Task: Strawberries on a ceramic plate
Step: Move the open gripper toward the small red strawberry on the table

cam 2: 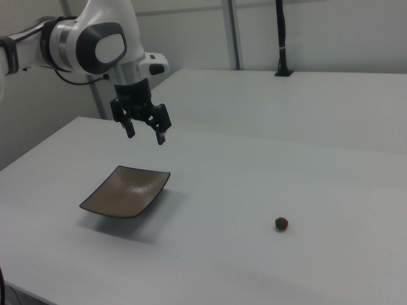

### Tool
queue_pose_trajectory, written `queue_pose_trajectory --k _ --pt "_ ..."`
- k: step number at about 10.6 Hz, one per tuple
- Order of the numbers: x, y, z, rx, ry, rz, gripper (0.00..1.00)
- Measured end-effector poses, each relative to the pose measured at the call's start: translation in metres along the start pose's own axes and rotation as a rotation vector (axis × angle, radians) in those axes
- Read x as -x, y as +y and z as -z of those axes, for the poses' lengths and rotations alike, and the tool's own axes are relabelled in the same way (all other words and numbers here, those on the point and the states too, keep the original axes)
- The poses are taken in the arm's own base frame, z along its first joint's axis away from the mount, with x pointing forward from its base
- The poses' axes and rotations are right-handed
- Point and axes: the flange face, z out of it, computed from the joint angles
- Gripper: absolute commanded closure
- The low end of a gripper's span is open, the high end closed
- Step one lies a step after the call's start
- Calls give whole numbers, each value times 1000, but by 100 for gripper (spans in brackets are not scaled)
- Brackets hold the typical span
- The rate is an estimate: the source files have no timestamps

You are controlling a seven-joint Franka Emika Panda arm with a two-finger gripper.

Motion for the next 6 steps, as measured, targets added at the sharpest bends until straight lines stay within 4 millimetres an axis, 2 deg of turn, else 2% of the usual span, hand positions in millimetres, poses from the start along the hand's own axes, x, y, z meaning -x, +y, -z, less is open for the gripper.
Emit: queue_pose_trajectory --k 3,6 --pt "-2 14 11 2 24 -24 0" --pt "-2 7 10 1 22 -12 0"
